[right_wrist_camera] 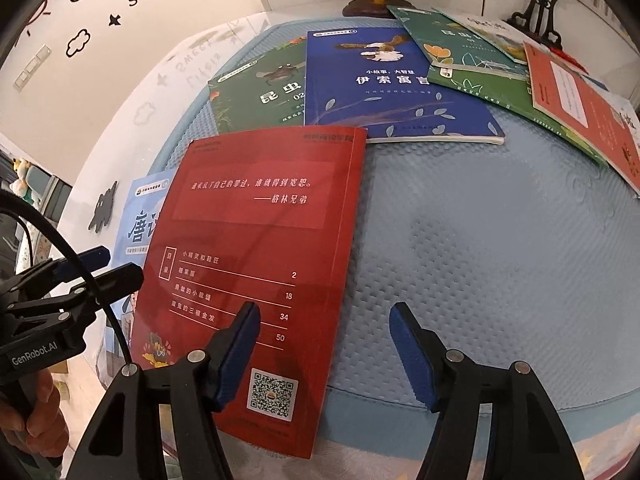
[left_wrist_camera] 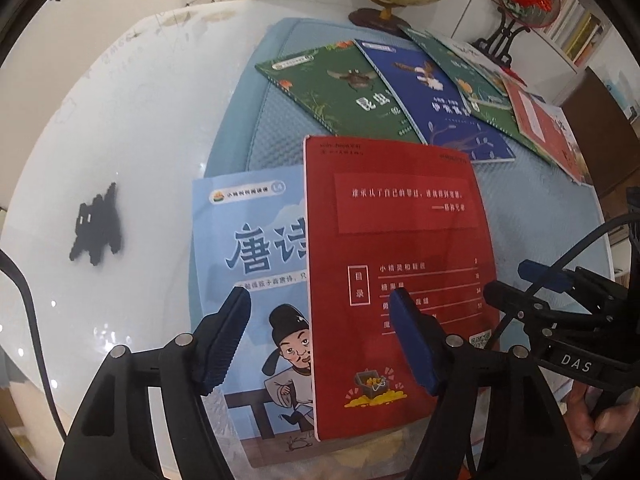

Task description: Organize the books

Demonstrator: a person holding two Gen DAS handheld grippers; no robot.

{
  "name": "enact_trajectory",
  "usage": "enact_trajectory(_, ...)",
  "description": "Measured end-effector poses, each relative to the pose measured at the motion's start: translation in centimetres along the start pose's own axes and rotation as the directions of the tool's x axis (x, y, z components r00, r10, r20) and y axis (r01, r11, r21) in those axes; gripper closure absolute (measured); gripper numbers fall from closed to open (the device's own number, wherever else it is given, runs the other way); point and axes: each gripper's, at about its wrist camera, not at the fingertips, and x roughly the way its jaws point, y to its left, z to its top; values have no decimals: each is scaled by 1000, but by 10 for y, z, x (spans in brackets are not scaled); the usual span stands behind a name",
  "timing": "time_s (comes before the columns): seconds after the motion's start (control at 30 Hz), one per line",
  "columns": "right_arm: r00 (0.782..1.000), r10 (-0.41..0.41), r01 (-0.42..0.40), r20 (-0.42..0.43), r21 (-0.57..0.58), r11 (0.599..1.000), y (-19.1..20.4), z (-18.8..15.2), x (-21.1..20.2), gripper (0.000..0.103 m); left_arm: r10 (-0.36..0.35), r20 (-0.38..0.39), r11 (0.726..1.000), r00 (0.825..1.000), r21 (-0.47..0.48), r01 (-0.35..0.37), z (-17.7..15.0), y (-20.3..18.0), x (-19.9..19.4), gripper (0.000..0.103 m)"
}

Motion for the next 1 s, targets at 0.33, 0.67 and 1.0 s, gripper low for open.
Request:
enact_trajectory(0.33, 987, -95, 94, 129, 15, 995, 0, 12, -46, 37, -36, 105, 999, 994, 12, 35, 20, -15, -33, 33)
enact_trajectory(0.67, 929, -202, 175, 310, 115, 978, -9, 15, -124, 21, -86, 297, 993, 951, 102, 58, 43, -61, -94, 21)
enact_trajectory(1.0, 904, -265, 212, 336, 185, 960, -20, 6, -136, 19, -136, 336, 981, 932, 177, 80, 41, -87, -101, 17)
